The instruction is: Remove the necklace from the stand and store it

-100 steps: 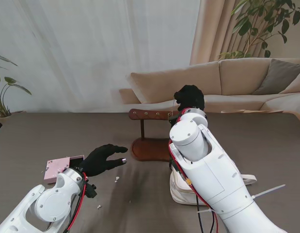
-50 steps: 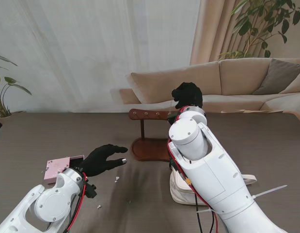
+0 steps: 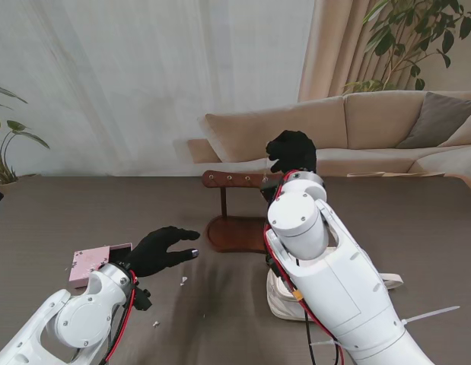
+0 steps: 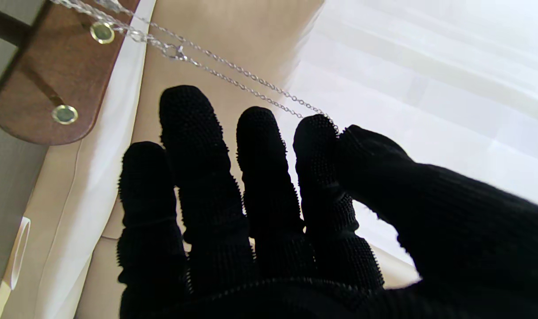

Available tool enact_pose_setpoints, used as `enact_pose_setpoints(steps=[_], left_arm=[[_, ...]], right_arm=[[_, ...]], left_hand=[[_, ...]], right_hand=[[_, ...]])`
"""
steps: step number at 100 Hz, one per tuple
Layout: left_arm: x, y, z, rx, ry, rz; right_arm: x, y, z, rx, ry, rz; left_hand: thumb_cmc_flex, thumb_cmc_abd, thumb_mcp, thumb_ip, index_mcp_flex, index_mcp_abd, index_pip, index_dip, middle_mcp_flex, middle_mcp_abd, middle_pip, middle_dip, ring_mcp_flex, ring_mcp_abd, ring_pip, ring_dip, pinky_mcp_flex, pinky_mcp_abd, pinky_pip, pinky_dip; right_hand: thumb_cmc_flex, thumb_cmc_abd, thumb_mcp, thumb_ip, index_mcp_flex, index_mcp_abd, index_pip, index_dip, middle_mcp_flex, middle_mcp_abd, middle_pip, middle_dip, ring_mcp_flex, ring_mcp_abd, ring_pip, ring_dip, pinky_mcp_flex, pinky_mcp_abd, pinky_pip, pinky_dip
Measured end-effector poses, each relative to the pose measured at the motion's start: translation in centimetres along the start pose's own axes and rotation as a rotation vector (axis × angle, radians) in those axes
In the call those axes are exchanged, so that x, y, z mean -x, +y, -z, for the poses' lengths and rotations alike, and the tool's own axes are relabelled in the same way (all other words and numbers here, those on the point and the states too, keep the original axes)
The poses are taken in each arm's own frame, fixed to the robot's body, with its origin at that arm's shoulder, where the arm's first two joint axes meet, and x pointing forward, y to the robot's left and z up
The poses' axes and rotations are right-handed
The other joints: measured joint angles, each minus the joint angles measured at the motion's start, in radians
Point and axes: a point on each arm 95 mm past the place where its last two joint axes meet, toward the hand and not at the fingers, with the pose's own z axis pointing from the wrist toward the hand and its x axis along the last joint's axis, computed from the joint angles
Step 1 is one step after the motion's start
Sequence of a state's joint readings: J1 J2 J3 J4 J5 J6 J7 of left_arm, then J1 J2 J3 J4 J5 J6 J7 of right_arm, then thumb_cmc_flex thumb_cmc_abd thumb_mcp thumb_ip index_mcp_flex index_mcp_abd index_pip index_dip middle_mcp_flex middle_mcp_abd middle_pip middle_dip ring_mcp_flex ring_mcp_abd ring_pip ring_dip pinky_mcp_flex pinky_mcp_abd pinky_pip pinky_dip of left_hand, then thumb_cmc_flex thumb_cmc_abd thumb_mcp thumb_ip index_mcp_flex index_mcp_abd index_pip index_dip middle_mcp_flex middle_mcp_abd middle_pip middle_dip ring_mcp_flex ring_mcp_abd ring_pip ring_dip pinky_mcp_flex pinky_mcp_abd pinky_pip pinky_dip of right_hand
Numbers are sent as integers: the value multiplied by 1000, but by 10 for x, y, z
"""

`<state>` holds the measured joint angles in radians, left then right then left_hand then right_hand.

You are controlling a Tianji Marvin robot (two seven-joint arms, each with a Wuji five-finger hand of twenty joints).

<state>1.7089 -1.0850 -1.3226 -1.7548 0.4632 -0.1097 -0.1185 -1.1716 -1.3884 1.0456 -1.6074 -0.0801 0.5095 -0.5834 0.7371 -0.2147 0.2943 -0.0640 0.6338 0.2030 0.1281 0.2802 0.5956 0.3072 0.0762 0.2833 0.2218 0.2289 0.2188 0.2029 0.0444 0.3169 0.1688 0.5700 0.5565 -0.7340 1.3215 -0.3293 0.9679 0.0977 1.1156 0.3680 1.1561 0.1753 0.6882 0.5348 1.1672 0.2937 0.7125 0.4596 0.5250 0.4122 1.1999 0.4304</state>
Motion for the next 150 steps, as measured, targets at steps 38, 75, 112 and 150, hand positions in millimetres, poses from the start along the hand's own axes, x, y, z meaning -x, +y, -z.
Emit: enact_pose_setpoints(steps=[38, 75, 112, 150], left_arm=[[9, -13, 4, -17, -43, -75], [38, -56, 31, 22, -172, -269], [68, -69, 60, 57, -309, -404], [91, -68, 69, 110, -406, -537]], right_arm=[[10, 2, 27, -90, 39, -41], [18, 0, 47, -153, 65, -61], [21, -2, 58, -187, 71, -80], [20, 2, 62, -196, 77, -96]], left_hand=[[0, 0, 0, 0, 0, 0, 0, 0, 0, 0, 0, 0, 0, -1, 0, 0, 0, 0, 0, 0], [-45, -54, 109, 0, -52, -2, -8, -1, -79, -42, -12, -11, 0, -66, -152, -90, -40, -63, 0, -11], [-97, -113, 211, 1, -182, 16, -63, -46, -230, -70, -45, -61, -55, -140, -215, -150, -89, -144, -84, -141], [-155, -167, 240, -2, -309, 88, -110, -87, -337, -78, -62, -95, -115, -178, -229, -163, -88, -184, -135, -310]], right_hand=[[0, 0, 0, 0, 0, 0, 0, 0, 0, 0, 0, 0, 0, 0, 0, 0, 0, 0, 0, 0], [0, 0, 0, 0, 0, 0, 0, 0, 0, 0, 0, 0, 0, 0, 0, 0, 0, 0, 0, 0], [0, 0, 0, 0, 0, 0, 0, 0, 0, 0, 0, 0, 0, 0, 0, 0, 0, 0, 0, 0], [0, 0, 0, 0, 0, 0, 0, 0, 0, 0, 0, 1, 0, 0, 0, 0, 0, 0, 0, 0]])
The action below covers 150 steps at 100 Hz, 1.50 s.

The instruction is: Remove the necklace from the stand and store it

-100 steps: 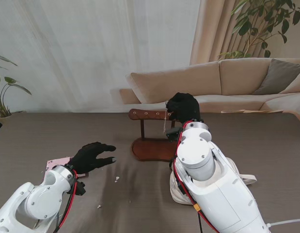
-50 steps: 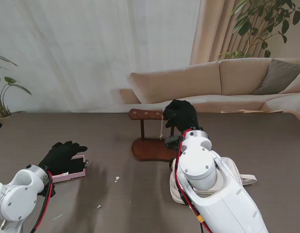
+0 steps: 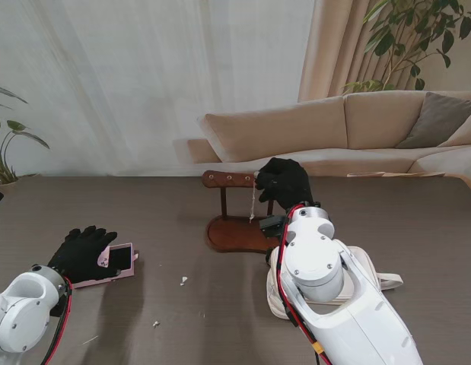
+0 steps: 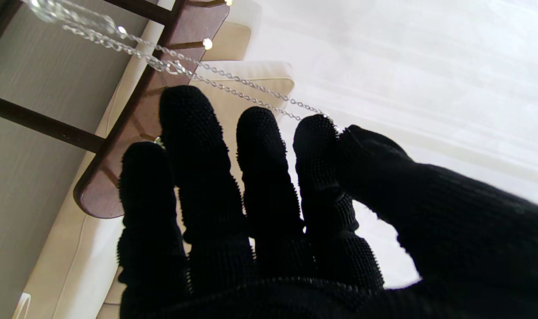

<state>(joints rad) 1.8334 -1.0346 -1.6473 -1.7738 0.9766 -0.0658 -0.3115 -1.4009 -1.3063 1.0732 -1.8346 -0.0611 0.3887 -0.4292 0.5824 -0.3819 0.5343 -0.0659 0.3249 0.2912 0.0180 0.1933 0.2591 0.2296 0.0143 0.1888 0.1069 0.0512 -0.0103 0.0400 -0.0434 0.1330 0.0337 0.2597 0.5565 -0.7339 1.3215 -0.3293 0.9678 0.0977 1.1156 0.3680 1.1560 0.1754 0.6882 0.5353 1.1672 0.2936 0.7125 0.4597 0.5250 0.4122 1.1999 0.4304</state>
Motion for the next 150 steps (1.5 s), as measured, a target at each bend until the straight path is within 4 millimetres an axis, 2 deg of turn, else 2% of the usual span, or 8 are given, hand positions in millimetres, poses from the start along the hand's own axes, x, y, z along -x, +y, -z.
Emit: enact_pose_setpoints(steps=[13, 27, 30, 31, 50, 67, 138, 150], left_arm=[[6, 3, -2, 24, -23, -24], [12, 6, -6, 51, -44, -27], [13, 7, -7, 56, -48, -30], [13, 7, -7, 58, -50, -31], [20, 13, -13, 63, -84, -83], [23, 16, -15, 77, -111, -91], [31, 23, -40, 168, -176, -162], [31, 25, -42, 201, -186, -165]], right_arm=[[-1, 2, 1, 2, -1, -6], [-1, 3, 1, 2, 0, -8], [-1, 3, 1, 1, 0, -9], [-1, 3, 1, 1, 0, -9], [-1, 4, 1, 0, -2, -10], [-2, 5, 1, 1, -6, -14], [-1, 5, 1, -5, -21, -18], [-1, 6, 0, -4, -24, -19]], left_hand=[[-4, -40, 20, 0, -17, 25, 3, 6, -22, 0, -1, -3, -22, -10, -2, -1, 1, -8, -2, -72], [-31, -52, 44, -2, -42, 35, 2, 8, -34, 1, -2, -10, -42, -14, -3, -1, 2, -19, -2, -114], [-35, -70, 53, -13, -53, 35, -1, 8, -35, 1, -2, -12, -42, -16, -3, -1, 2, -20, -10, -121], [-37, -65, 56, -28, -53, 35, -1, 8, -41, 1, -2, -12, -42, -16, -3, -1, 2, -20, -11, -125], [-64, -63, 72, -29, -106, 44, -16, 7, -87, 1, -11, -13, -50, -25, -3, -2, 3, -33, -12, -149], [-64, -63, 77, -29, -128, 47, -17, 0, -98, 1, -12, -13, -51, -26, -3, -2, 3, -37, -13, -165], [-65, -63, 86, -29, -128, 47, -17, 0, -97, 1, -1, -13, -43, -28, -3, -3, 10, -39, -13, -189], [-65, -63, 91, -29, -113, 47, -6, 3, -65, 1, 11, 0, -40, -28, -3, -3, 11, -40, -13, -189]], right_hand=[[0, 0, 0, 0, 0, 0, 0, 0, 0, 0, 0, 0, 0, 0, 0, 0, 0, 0, 0, 0], [0, 0, 0, 0, 0, 0, 0, 0, 0, 0, 0, 0, 0, 0, 0, 0, 0, 0, 0, 0], [0, 0, 0, 0, 0, 0, 0, 0, 0, 0, 0, 0, 0, 0, 0, 0, 0, 0, 0, 0], [0, 0, 0, 0, 0, 0, 0, 0, 0, 0, 0, 0, 0, 0, 0, 0, 0, 0, 0, 0], [0, 0, 0, 0, 0, 0, 0, 0, 0, 0, 0, 0, 0, 0, 0, 0, 0, 0, 0, 0], [10, 0, 0, 0, -1, 1, 0, 0, 0, 0, 0, 1, 0, 0, 0, 0, 0, 0, 0, 0], [11, 0, 0, 0, -1, 2, 0, 0, 0, 0, 0, 1, 0, 0, 0, 0, 0, 0, 0, 0], [14, 0, 0, -1, -1, 4, -1, 0, 0, 0, 0, 1, 0, 0, 0, 0, 0, 0, 0, 0]])
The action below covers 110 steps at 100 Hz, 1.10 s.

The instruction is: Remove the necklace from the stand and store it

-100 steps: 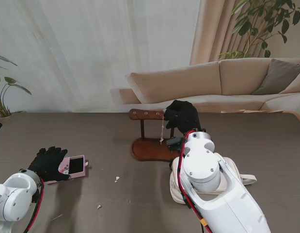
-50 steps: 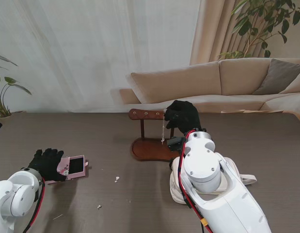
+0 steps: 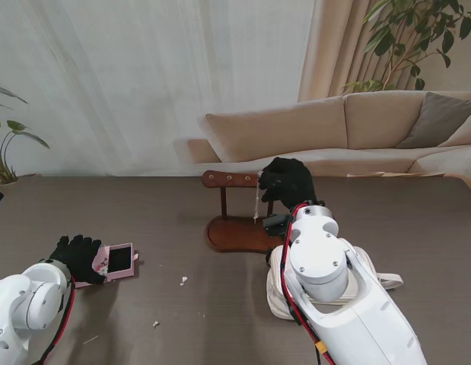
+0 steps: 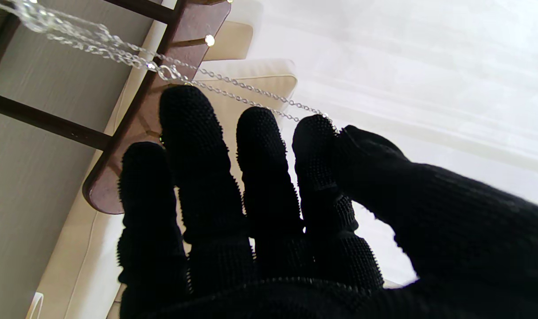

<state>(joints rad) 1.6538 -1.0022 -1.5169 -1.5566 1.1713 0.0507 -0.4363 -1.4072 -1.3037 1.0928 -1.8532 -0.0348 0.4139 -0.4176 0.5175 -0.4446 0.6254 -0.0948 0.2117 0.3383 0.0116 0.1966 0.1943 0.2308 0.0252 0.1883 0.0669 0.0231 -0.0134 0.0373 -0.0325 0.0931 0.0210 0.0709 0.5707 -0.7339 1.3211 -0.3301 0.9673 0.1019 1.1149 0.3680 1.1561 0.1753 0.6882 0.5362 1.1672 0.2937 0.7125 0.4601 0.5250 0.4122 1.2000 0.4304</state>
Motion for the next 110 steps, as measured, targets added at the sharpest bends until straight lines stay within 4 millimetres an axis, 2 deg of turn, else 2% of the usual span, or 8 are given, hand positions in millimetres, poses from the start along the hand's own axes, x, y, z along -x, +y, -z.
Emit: enact_pose_setpoints(steps=[18, 43, 45, 48, 70, 92, 106, 110], left_arm=[[0, 2, -3, 14, 1, -8], [-1, 2, -5, 23, 7, -37], [-1, 2, -6, 22, 7, -38], [-1, 2, -6, 20, 7, -43], [-3, 2, -11, 4, 18, -89], [-4, 1, -12, 11, 21, -136], [-6, 3, -14, -12, 27, -144], [-6, 3, -15, -20, 27, -146]], right_arm=[[0, 1, 0, 2, -1, -1], [-1, 3, 0, 6, -3, -3], [-1, 3, 0, 6, -2, -3], [-1, 3, 0, 7, -2, -3], [-1, 5, -1, 10, -1, -4], [-1, 6, -1, 12, -3, -8], [-1, 6, -1, 12, -4, -11], [-1, 6, -1, 12, -5, -11]], left_hand=[[0, -65, 47, -12, 39, 17, 6, 39, 74, 0, 27, 50, 49, 2, 4, 0, 0, -1, 1, 50], [-17, -135, 82, -15, 82, 33, 23, 180, 195, 2, 96, 169, 217, 31, 6, 17, 27, -3, 104, 308], [-17, -136, 83, -33, 82, 34, 31, 197, 201, 2, 104, 180, 238, 34, 6, 17, 39, -4, 113, 320], [-17, -156, 95, -35, 91, 35, 44, 223, 225, 2, 120, 197, 269, 41, 12, 25, 54, -4, 126, 356], [-19, -242, 133, -35, 105, 56, 228, 368, 292, 19, 201, 295, 416, 60, 43, 40, 120, 3, 278, 485], [-19, -266, 135, -35, 105, 58, 297, 399, 313, 23, 238, 337, 512, 66, 50, 45, 64, 7, 713, 461], [-21, -322, 153, -36, 108, 61, 408, 467, 351, 30, 291, 422, 601, 96, 40, 62, 120, 16, 886, 463], [-19, -340, 153, -71, 108, 61, 447, 475, 365, 30, 301, 445, 620, 100, 40, 71, 147, 16, 922, 460]], right_hand=[[0, 0, 0, 0, 0, 0, 0, 0, 0, 0, 0, 0, 0, 0, 0, 2, 0, 0, 0, 0], [0, 0, 0, 0, 0, 0, 0, 0, 0, 0, 0, 0, 0, 0, 0, 2, 0, 0, 0, 0], [0, 0, 0, 0, 0, 0, 0, 0, 0, 0, 0, 0, 0, 0, 0, 2, 0, 0, 0, 0], [0, 0, 0, 0, 0, 0, 0, 0, 0, 0, 0, 0, 0, 0, 0, 2, 0, 0, 0, 0], [0, 0, 0, 0, 0, 0, 0, 0, 0, 0, 0, 0, 0, 0, 0, 2, 0, 0, 0, 0], [0, 0, 0, 0, 0, 0, 0, 0, 0, 0, 0, 0, 0, 0, 0, 2, 0, 0, 0, 0], [0, 0, 0, 0, 0, 0, 0, 0, 0, 0, 0, 0, 0, 0, 0, 2, 0, 0, 0, 0], [0, 0, 0, 0, 0, 0, 0, 0, 0, 0, 0, 0, 0, 0, 0, 2, 0, 0, 0, 0]])
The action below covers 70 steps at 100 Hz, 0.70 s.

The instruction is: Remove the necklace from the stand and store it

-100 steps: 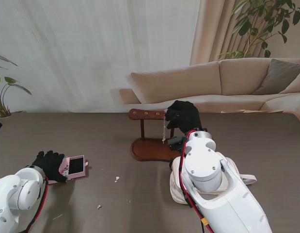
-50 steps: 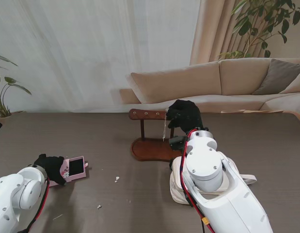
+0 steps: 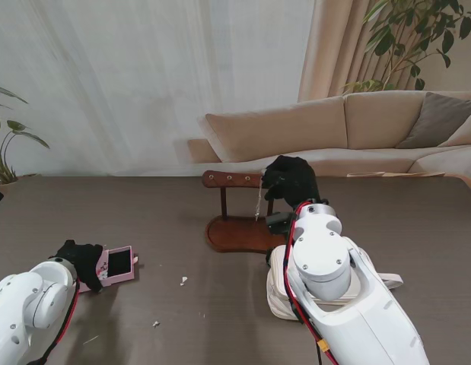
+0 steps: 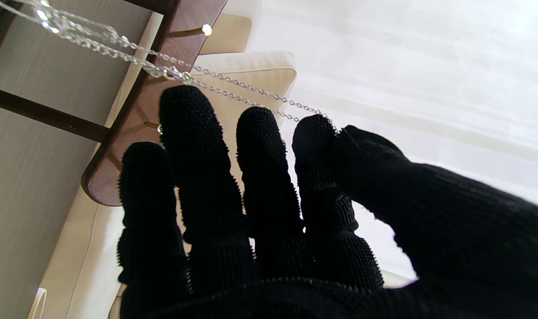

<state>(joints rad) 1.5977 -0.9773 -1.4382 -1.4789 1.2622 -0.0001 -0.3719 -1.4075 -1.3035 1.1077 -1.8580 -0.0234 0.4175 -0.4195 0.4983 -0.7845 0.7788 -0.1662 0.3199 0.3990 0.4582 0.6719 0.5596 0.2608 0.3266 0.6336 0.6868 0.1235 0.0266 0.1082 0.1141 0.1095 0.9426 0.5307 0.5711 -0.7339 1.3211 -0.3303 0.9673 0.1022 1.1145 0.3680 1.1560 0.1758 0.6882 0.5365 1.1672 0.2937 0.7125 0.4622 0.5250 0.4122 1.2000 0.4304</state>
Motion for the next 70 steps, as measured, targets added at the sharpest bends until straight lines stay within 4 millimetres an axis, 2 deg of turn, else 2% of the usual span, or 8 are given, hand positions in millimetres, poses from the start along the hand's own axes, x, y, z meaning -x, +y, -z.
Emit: enact_pose_setpoints(steps=[5, 11, 24, 32, 36, 47, 57, 70], left_arm=[[0, 0, -1, 0, 0, -3], [1, -1, -2, 4, -1, -9], [1, -3, -4, 2, 4, -4], [2, -2, -6, -12, 9, 16], [2, -2, -6, -13, 14, 17], [1, -1, -8, -36, 47, -2], [2, 4, -10, -93, 62, -2], [2, 6, -10, -142, 93, -2]], right_arm=[[0, 0, 0, 0, 0, -1], [0, 0, 0, 0, -1, -3], [0, 0, 0, -1, -2, -5], [0, 0, 0, 0, -3, -6], [0, 0, 0, 0, -4, -7], [1, -1, 0, 1, -4, -10], [1, -1, 0, 1, -4, -11], [1, -1, 0, 1, -4, -13]], left_hand=[[0, -3, -27, -20, 4, 0, 46, 0, 18, 0, 25, 20, 34, 5, -2, 6, 36, 0, 35, -7], [0, -3, -99, -27, 29, -1, 98, -13, 68, 0, 19, 149, 99, 11, 6, 10, 80, 0, 60, -11], [-16, -39, -194, -24, 124, -4, 159, -49, 242, 3, -109, 328, 239, 35, 42, 18, 177, 22, 125, -11], [-17, -55, -234, -23, 151, -4, 200, -90, 298, 8, -137, 356, 279, 44, 56, 29, 218, 39, 137, -8], [-20, -55, -288, -23, 175, -5, 228, -121, 337, 8, -141, 358, 321, 51, 65, 29, 259, 50, 149, -8], [-31, -110, -350, -23, 230, -17, 328, -202, 435, 8, -139, 359, 421, 68, 87, 29, 352, 86, 175, -8], [-71, -150, -352, -22, 285, -36, 370, -227, 507, 4, -134, 359, 493, 77, 102, 29, 422, 108, 187, -13], [-80, -182, -350, -22, 318, -45, 370, -245, 538, 2, -135, 356, 518, 85, 115, 29, 474, 130, 185, -29]], right_hand=[[0, 0, 0, 0, 0, 0, 0, 0, 0, 0, 0, 0, 0, 0, 0, 0, 0, 0, 0, 0], [0, 0, 0, 0, 0, 0, 0, 0, 0, 0, 0, 0, 0, 0, 0, 0, 0, 0, 0, 0], [0, 0, 0, 0, 0, 0, 0, 0, 0, 0, 0, 0, 0, 0, 0, 0, 0, 0, 0, 0], [0, 0, 0, 0, 0, 0, 0, 0, 0, 0, 0, 0, 0, 0, 0, 0, 0, 0, 0, 0], [0, 0, 0, 0, 0, 0, 0, 0, 0, 0, 0, 0, 0, 0, 0, 0, 0, 0, 0, 0], [0, 0, 0, 0, 0, 0, 0, 0, 0, 1, 0, 0, 0, 0, 0, 0, 0, 0, 0, 0], [0, 0, 0, 0, 0, 0, 0, 0, 0, 1, 0, 0, 0, 0, 0, 0, 0, 0, 0, 0], [0, 0, 0, 0, 0, 0, 0, 0, 0, 1, 0, 0, 0, 0, 0, 0, 0, 0, 0, 0]])
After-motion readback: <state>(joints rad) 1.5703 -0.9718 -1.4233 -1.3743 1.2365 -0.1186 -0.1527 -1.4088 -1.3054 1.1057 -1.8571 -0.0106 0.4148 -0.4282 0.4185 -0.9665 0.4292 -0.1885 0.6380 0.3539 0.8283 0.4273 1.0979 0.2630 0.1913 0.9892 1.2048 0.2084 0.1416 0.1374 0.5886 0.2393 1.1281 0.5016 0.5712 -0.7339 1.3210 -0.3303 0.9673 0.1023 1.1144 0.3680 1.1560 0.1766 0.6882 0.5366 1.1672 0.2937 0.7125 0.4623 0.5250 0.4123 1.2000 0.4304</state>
